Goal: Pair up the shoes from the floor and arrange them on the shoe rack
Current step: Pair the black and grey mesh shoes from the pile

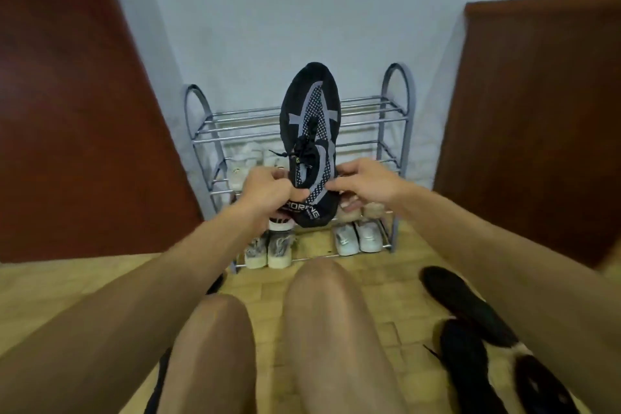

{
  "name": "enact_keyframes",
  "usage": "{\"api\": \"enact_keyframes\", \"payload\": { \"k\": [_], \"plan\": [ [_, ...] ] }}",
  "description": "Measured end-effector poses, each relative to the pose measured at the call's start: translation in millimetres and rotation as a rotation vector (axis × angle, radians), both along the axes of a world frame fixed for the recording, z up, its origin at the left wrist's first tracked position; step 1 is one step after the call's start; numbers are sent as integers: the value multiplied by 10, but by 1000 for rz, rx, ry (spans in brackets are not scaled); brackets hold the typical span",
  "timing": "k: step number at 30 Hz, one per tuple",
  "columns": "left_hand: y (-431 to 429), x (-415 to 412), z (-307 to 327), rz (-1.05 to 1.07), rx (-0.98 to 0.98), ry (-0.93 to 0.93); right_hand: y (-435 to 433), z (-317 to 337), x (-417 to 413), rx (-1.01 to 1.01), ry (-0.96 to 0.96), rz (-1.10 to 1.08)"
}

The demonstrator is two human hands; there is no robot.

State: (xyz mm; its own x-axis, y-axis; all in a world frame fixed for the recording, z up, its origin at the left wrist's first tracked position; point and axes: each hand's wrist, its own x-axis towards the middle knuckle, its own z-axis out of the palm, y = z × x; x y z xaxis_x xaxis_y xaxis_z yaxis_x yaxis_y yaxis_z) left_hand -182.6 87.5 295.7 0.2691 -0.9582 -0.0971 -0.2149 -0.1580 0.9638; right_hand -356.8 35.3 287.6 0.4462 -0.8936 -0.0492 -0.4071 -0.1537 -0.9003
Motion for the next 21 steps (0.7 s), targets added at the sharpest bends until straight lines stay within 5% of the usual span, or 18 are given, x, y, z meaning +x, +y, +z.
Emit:
{"api": "enact_keyframes", "payload": {
  "k": [5,10,21],
  "plan": [
    [-249,-924,-387,-102,128,75,-67,-384,-1334,113,-85,-206],
    [-326,-1645,-1103,-152,311,113,-47,-1129,-2449,227,95,-436],
    [126,-2489,-2589,-351,743,57,777,-3068,-3096,680,283,-653]
  ]
}}
